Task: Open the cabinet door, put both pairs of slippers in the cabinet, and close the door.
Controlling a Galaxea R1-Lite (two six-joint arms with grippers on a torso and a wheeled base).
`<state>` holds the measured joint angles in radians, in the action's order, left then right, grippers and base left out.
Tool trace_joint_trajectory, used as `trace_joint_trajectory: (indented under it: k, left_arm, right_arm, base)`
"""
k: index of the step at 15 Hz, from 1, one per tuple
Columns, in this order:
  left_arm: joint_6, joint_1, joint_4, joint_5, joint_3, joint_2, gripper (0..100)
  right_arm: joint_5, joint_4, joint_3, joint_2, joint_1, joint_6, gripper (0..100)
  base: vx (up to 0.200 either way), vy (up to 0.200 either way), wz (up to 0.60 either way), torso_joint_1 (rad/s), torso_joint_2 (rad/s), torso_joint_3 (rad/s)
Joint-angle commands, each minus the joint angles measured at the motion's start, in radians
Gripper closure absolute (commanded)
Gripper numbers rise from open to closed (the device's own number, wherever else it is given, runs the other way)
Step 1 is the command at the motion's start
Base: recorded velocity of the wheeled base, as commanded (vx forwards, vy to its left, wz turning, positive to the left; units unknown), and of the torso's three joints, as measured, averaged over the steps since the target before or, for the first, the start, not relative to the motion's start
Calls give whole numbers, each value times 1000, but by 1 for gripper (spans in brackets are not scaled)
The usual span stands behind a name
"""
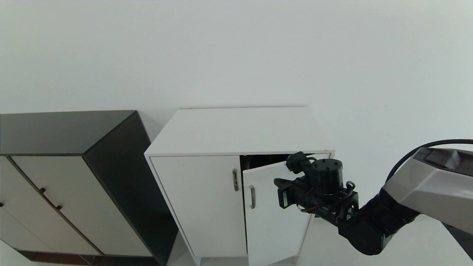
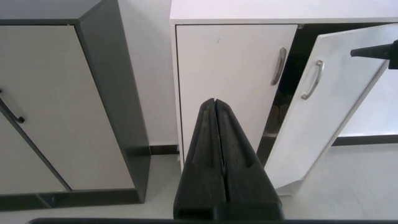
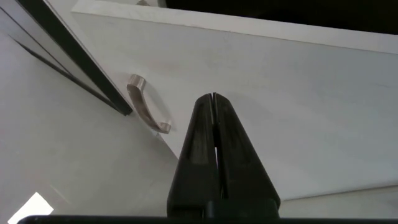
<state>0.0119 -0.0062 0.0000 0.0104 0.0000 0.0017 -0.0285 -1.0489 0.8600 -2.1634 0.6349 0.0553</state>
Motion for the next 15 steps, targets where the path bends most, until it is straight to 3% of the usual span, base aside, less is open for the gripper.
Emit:
trace_joint_trajectory:
  k: [1, 15]
  left_arm:
    - [0, 0, 0, 0, 0, 0, 100]
    - [0, 0, 0, 0, 0, 0, 100]
  right_arm:
    - [1, 0, 19, -24, -11, 0, 100]
    - [1, 1, 94, -104, -69, -2, 100]
  base:
    - [0, 0, 0, 0, 0, 0]
    - [0, 0, 0, 0, 0, 0]
